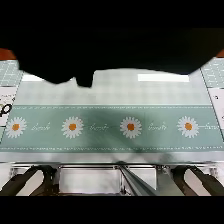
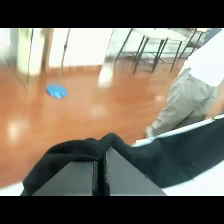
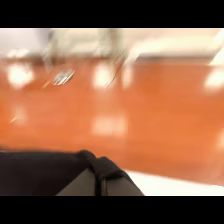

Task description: Fold the shirts.

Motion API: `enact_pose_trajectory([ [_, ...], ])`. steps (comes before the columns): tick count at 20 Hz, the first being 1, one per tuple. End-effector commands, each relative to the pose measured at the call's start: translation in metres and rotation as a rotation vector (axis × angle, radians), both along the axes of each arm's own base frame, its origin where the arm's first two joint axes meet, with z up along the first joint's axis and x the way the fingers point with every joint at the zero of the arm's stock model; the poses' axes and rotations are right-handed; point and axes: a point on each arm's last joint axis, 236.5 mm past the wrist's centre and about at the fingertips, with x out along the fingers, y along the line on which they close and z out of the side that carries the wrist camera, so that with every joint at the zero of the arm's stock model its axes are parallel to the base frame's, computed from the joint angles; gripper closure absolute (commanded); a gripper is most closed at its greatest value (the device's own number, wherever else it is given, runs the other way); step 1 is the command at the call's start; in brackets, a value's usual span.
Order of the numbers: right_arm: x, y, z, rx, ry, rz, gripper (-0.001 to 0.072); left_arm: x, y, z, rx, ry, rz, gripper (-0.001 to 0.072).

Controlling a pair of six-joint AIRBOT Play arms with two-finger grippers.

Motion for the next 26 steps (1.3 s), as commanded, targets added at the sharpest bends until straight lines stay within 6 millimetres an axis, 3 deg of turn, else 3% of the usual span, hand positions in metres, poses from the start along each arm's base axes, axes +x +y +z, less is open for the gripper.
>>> enact_pose_trajectory([
  [1,-0.070,-0.003,0.032,-0.094,-0.117,-0.139,0.0684,-0.076,-0.013,0.024,0.126,-0.111,0.048,0.0687],
  [5,-0.120,-0.005,0.014,-0.138,-0.067,-0.220,0.0684,-0.137,0.008,0.021,0.243,-0.159,0.258,0.0687],
  [8,-0.142,-0.025,-0.002,-0.139,-0.032,-0.340,0.0685,-0.172,0.025,0.018,0.261,-0.173,0.331,0.0687],
  [9,-0.144,-0.032,-0.009,-0.134,-0.017,-0.372,0.0685,-0.175,0.033,0.009,0.273,-0.136,0.342,0.0687],
  [11,-0.138,-0.035,-0.027,-0.124,0.036,-0.373,0.0685,-0.162,0.046,-0.019,0.277,-0.009,0.351,0.0687],
  [14,-0.106,-0.037,-0.065,-0.087,0.160,-0.323,0.0684,-0.110,0.057,-0.084,0.332,0.208,0.353,0.0687],
  [18,-0.036,-0.030,-0.144,-0.013,0.410,-0.158,0.0684,-0.005,0.048,-0.184,0.293,0.481,0.293,0.0687],
  [22,0.060,-0.049,-0.252,0.081,0.665,-0.063,0.0685,0.113,0.035,-0.286,0.201,0.687,0.248,0.0687],
  [26,0.168,-0.050,-0.370,0.167,0.831,-0.002,0.0684,0.224,0.042,-0.383,0.174,0.808,0.283,0.0687],
])
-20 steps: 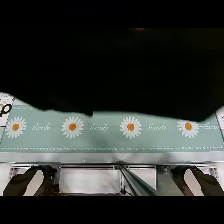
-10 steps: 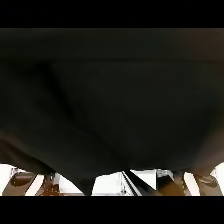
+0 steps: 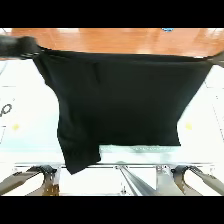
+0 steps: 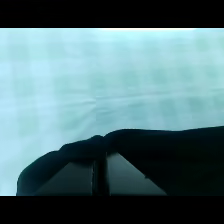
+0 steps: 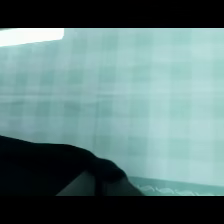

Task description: Fold the shirts.

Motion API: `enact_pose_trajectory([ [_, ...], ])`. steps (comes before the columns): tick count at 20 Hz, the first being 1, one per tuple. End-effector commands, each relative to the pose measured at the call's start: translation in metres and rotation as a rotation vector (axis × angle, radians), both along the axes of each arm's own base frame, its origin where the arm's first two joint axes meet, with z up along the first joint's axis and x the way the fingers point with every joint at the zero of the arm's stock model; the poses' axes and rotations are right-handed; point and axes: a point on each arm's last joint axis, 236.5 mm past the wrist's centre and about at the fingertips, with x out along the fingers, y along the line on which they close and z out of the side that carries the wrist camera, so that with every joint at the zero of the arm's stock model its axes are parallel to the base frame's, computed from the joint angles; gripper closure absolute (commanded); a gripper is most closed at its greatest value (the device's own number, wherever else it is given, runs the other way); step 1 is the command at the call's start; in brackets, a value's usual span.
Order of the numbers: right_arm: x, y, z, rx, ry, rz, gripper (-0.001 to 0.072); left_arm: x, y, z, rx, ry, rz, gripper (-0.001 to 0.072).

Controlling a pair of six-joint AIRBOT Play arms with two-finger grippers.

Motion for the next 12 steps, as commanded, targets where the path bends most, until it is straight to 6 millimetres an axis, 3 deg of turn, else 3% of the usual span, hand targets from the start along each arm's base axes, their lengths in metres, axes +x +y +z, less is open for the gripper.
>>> enact_pose_trajectory([
  [1,0.088,0.009,-0.107,0.108,0.121,0.032,0.0685,0.092,0.002,-0.090,-0.037,0.088,0.045,0.0687],
  [4,0.145,0.020,-0.167,0.159,0.195,0.042,0.0685,0.145,0.003,-0.134,-0.066,0.130,0.078,0.0687],
  [6,0.169,0.021,-0.192,0.192,0.231,0.017,0.0685,0.160,0.002,-0.154,-0.102,0.167,0.115,0.0687],
  [8,0.177,0.021,-0.208,0.214,0.261,-0.006,0.0684,0.156,0.002,-0.171,-0.101,0.216,0.111,0.0687],
  [12,0.166,0.015,-0.211,0.182,0.299,0.010,0.0684,0.123,0.007,-0.188,-0.069,0.361,0.049,0.0687],
])
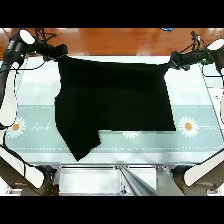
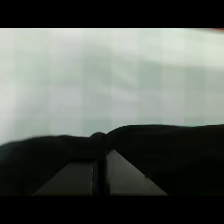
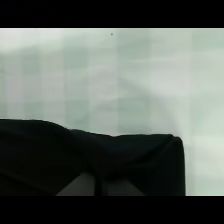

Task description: Fold the shirts.

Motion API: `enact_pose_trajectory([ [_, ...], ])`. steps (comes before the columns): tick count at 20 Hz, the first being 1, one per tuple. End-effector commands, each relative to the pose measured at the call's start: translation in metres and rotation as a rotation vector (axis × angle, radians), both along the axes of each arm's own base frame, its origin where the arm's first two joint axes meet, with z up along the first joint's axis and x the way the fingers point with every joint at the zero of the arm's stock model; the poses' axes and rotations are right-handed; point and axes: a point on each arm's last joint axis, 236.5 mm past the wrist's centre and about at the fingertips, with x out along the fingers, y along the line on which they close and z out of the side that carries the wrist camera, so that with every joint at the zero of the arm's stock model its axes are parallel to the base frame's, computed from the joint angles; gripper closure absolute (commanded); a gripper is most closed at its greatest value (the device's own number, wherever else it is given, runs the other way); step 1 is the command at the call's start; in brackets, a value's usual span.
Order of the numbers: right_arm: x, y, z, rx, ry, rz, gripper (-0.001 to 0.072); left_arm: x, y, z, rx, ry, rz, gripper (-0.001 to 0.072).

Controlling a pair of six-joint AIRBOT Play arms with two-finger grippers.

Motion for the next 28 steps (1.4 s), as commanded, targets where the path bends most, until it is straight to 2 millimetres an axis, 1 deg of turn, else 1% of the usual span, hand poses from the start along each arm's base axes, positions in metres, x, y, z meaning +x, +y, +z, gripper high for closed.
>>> enact_pose_trajectory([
  [1,-0.009,-0.002,-0.012,0.007,0.066,0.016,0.0684,-0.033,0.005,-0.024,0.001,0.170,-0.057,0.0686],
  [2,-0.017,-0.005,-0.009,0.014,0.089,0.028,0.0684,-0.049,0.009,-0.027,0.001,0.233,-0.075,0.0686],
  [5,-0.049,-0.018,-0.003,0.024,0.187,0.063,0.0684,-0.095,0.017,-0.027,0.017,0.387,-0.179,0.0686],
  [7,-0.075,-0.027,-0.013,-0.018,0.285,0.101,0.0684,-0.117,0.013,-0.036,0.007,0.477,-0.207,0.0686],
  [8,-0.085,-0.029,-0.020,-0.035,0.326,0.116,0.0684,-0.129,0.006,-0.045,0.000,0.524,-0.227,0.0686],
  [9,-0.090,-0.028,-0.025,-0.033,0.346,0.120,0.0684,-0.139,0.000,-0.055,-0.003,0.565,-0.242,0.0686],
  [11,-0.098,-0.025,-0.039,-0.017,0.382,0.116,0.0684,-0.155,-0.012,-0.075,-0.006,0.621,-0.264,0.0686],
  [13,-0.103,-0.023,-0.051,-0.004,0.399,0.112,0.0684,-0.159,-0.018,-0.088,-0.006,0.632,-0.262,0.0686],
  [14,-0.104,-0.021,-0.056,0.005,0.407,0.107,0.0680,-0.159,-0.018,-0.090,-0.006,0.633,-0.259,0.0686],
  [15,-0.107,-0.019,-0.059,0.015,0.415,0.105,0.0620,-0.159,-0.017,-0.091,-0.006,0.634,-0.256,0.0686],
  [16,-0.108,-0.019,-0.061,0.020,0.427,0.096,0.0473,-0.159,-0.014,-0.091,-0.010,0.640,-0.246,0.0677],
  [17,-0.110,-0.018,-0.061,0.024,0.436,0.091,0.0298,-0.163,-0.010,-0.090,-0.012,0.668,-0.221,0.0535],
  [18,-0.112,-0.018,-0.058,0.028,0.439,0.092,0.0297,-0.170,-0.007,-0.089,-0.014,0.700,-0.216,0.0220],
  [19,-0.113,-0.020,-0.052,0.025,0.436,0.087,0.0297,-0.178,0.000,-0.087,-0.001,0.737,-0.205,0.0199],
  [21,-0.118,-0.033,-0.033,0.003,0.417,0.073,0.0297,-0.188,0.014,-0.076,0.045,0.758,-0.200,0.0199],
  [23,-0.134,-0.060,-0.016,-0.080,0.426,0.027,0.0297,-0.193,0.026,-0.058,0.084,0.710,-0.173,0.0199],
  [24,-0.144,-0.071,-0.009,-0.103,0.421,-0.009,0.0297,-0.202,0.035,-0.052,0.103,0.692,-0.148,0.0199],
  [25,-0.153,-0.077,-0.006,-0.100,0.405,-0.047,0.0297,-0.214,0.043,-0.047,0.105,0.680,-0.120,0.0199],
  [26,-0.166,-0.082,-0.007,-0.094,0.387,-0.095,0.0297,-0.231,0.051,-0.046,0.096,0.671,-0.085,0.0199],
  [28,-0.200,-0.082,-0.022,-0.065,0.347,-0.185,0.0297,-0.279,0.072,-0.053,0.061,0.650,0.031,0.0200],
])
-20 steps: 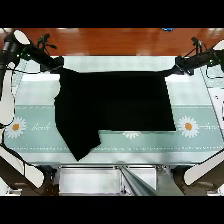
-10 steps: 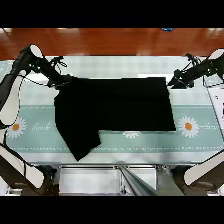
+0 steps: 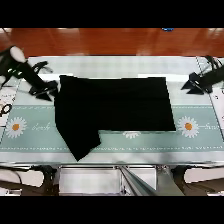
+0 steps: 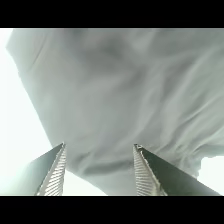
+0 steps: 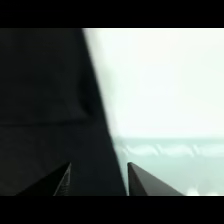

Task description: Fold the shirts.

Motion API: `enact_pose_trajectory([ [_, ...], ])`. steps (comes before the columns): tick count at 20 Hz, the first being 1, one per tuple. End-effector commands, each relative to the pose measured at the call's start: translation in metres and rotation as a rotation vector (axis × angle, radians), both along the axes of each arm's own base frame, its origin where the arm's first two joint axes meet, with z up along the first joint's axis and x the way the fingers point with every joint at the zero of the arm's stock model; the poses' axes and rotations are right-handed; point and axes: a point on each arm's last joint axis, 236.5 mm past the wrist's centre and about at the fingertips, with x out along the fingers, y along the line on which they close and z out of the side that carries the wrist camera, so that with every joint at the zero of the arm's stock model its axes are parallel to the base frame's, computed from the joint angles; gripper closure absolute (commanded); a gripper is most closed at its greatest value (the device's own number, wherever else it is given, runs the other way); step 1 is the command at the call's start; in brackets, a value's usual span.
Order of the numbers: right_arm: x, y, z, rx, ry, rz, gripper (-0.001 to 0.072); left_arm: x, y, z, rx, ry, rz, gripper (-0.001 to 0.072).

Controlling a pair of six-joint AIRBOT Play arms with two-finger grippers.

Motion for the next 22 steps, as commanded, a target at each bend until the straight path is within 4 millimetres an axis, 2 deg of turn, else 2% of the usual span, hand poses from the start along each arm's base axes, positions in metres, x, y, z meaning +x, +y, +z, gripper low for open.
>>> enact_pose_trajectory([
  [1,-0.051,-0.006,-0.019,-0.007,-0.082,-0.147,0.0297,-0.066,0.031,-0.010,0.016,-0.068,0.192,0.0200],
  [3,-0.082,0.004,-0.034,0.062,-0.136,-0.226,0.0297,-0.101,0.027,-0.024,-0.104,-0.142,0.434,0.0200],
  [5,-0.100,0.015,-0.040,0.155,-0.173,-0.302,0.0297,-0.116,0.016,-0.033,-0.243,-0.209,0.649,0.0200],
  [7,-0.107,0.021,-0.040,0.200,-0.184,-0.339,0.0297,-0.129,0.003,-0.045,-0.338,-0.223,0.740,0.0200],
  [9,-0.106,0.026,-0.037,0.225,-0.184,-0.335,0.0297,-0.147,-0.008,-0.061,-0.346,-0.175,0.711,0.0200],
  [11,-0.103,0.030,-0.033,0.246,-0.198,-0.338,0.0297,-0.153,-0.017,-0.071,-0.352,-0.142,0.696,0.0200],
  [14,-0.099,0.030,-0.031,0.256,-0.209,-0.350,0.0297,-0.150,-0.031,-0.083,-0.336,-0.135,0.650,0.0200],
  [17,-0.098,0.028,-0.031,0.251,-0.215,-0.357,0.0297,-0.143,-0.060,-0.092,-0.360,-0.116,0.591,0.0203],
  [18,-0.098,0.028,-0.031,0.250,-0.215,-0.358,0.0297,-0.146,-0.069,-0.095,-0.365,-0.093,0.555,0.0239],
  [20,-0.096,0.021,-0.031,0.238,-0.224,-0.371,0.0297,-0.149,-0.079,-0.093,-0.392,-0.086,0.435,0.0690],
  [22,-0.102,0.010,-0.033,0.229,-0.211,-0.406,0.0297,-0.143,-0.080,-0.082,-0.422,-0.101,0.377,0.0687],
])
